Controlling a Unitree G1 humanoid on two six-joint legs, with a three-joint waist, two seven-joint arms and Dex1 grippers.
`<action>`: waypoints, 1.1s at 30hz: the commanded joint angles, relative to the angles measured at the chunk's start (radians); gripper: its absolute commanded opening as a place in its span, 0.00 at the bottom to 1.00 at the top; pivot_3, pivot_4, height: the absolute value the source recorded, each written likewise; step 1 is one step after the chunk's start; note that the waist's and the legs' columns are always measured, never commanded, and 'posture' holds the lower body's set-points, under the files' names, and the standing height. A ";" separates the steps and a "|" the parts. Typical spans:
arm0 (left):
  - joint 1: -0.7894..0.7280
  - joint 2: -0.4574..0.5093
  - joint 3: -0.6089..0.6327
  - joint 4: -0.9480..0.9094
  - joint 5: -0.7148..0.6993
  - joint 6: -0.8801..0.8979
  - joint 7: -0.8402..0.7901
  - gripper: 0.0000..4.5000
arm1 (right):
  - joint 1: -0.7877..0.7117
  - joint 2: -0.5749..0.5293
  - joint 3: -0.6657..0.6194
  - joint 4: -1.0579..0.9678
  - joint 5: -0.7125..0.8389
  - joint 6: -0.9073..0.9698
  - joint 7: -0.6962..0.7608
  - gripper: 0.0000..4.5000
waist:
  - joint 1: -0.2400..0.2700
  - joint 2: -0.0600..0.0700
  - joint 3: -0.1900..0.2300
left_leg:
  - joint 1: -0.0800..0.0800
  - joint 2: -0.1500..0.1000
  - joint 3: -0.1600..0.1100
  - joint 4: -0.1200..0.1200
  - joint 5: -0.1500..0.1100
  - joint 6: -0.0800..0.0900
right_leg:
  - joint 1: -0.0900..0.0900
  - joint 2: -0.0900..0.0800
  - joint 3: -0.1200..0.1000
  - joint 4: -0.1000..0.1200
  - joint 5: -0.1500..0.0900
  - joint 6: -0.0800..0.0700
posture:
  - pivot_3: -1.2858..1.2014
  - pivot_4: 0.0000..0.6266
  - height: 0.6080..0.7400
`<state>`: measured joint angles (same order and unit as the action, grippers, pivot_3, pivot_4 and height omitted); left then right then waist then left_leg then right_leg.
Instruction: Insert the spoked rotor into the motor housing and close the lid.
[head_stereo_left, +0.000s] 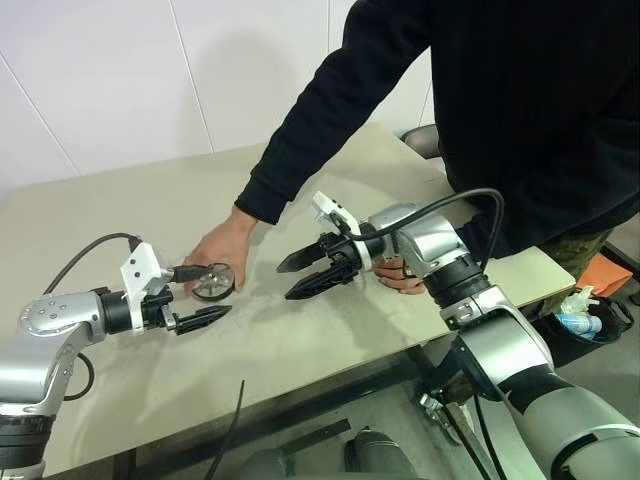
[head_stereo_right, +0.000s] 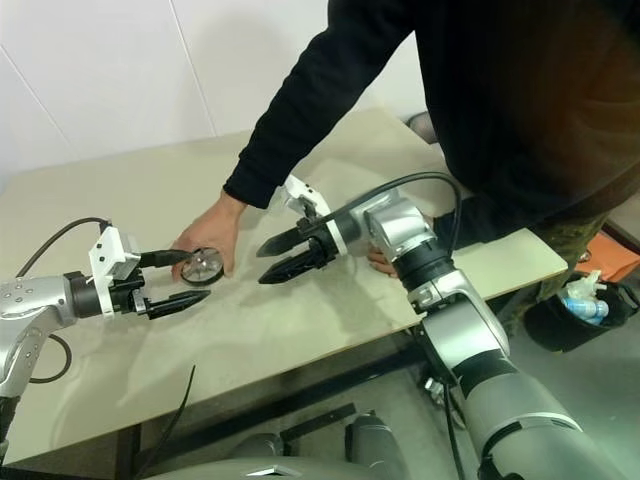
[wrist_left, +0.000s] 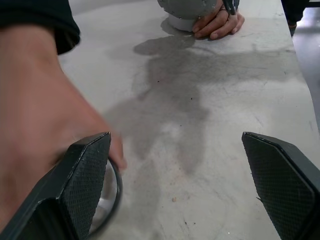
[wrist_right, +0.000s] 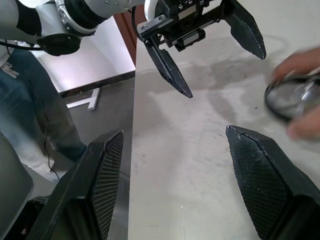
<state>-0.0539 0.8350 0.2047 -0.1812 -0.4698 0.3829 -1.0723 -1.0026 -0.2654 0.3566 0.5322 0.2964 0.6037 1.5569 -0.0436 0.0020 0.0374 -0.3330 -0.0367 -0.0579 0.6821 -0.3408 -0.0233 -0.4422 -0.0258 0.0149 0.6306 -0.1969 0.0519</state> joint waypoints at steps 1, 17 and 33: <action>-0.021 0.017 0.027 -0.018 -0.011 -0.007 -0.001 0.99 | -0.022 0.004 -0.018 -0.013 0.004 -0.007 -0.001 0.76 | 0.000 0.000 0.000 | 0.000 0.000 0.000 0.000 0.000 0.000 | 0.000 0.000 0.000 0.000 0.000 0.000 | 0.52 0.00 1.00; -0.024 0.023 0.022 -0.017 -0.010 -0.005 -0.005 0.99 | -0.025 0.011 -0.019 0.005 -0.006 -0.019 -0.008 0.76 | 0.000 0.000 0.000 | 0.000 0.000 0.000 0.000 0.000 0.000 | 0.000 0.000 0.000 0.000 0.000 0.000 | 0.52 0.00 1.00; -0.031 0.025 0.016 -0.011 -0.005 -0.009 -0.014 0.99 | -0.028 0.013 -0.019 0.021 -0.018 -0.039 -0.012 0.76 | 0.000 0.000 0.000 | 0.000 0.000 0.000 0.000 0.000 0.000 | 0.000 0.000 0.000 0.000 0.000 0.000 | 0.52 0.00 1.00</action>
<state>-0.0713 0.8462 0.2046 -0.1798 -0.4693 0.3839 -1.0826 -1.0027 -0.2570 0.3565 0.5563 0.2770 0.5804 1.5463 -0.0438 0.0020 0.0375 -0.3330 -0.0367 -0.0579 0.6821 -0.3408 -0.0233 -0.4423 -0.0258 0.0149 0.6306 -0.1969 0.0519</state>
